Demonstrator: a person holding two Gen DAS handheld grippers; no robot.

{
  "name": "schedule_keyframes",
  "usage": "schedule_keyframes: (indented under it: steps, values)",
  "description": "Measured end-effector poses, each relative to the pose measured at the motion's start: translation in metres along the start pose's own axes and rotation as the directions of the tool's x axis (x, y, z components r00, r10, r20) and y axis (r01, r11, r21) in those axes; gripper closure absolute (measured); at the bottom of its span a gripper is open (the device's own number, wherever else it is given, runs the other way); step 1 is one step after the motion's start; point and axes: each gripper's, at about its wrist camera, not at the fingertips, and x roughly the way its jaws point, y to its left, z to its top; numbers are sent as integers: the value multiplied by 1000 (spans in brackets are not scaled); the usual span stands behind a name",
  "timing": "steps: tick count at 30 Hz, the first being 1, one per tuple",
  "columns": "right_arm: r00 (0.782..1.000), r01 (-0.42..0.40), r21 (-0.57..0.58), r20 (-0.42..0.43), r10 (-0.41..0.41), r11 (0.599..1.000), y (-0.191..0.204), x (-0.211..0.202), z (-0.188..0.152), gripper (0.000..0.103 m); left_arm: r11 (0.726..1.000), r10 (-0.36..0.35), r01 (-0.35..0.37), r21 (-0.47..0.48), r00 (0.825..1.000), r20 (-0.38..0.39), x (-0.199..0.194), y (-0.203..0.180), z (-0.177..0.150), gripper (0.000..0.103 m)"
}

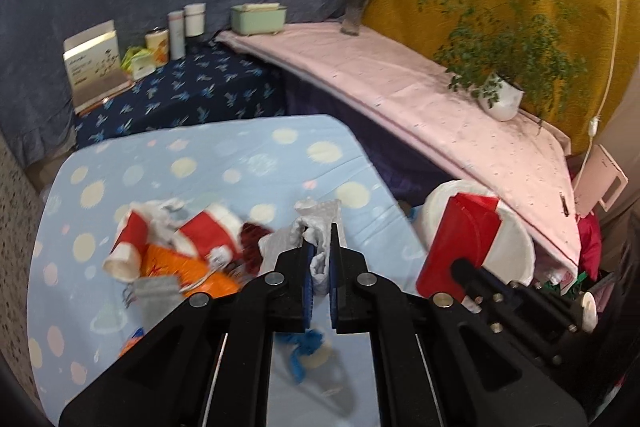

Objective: Collect trash
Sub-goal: 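Carry both held items over the white bin and open both tools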

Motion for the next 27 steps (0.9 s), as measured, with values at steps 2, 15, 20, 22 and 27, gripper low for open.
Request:
schedule_keyframes:
  steps: [2,15,20,22,27]
  values:
    - [1000,17,19,9,-17,1000,-13,-2,2,102,1000,-19,19,20,1000,12,1,-16,8,98]
    - [986,165,189,-13,-165,968,-131,10,-1,102,979,-175,179,97,983,-45,58,-118,38,98]
    - [979,203,239,-40,-199,950,-166,20,-7,102,965,-227,237,112,969,-98,88,-149,38,98]
    - [978,210,256,-48,-205,944,-177,23,-10,102,961,-239,252,118,964,-116,97,-160,37,98]
    - [974,225,279,-70,-213,934,-196,37,-14,98,949,-268,289,129,950,-157,121,-183,31,96]
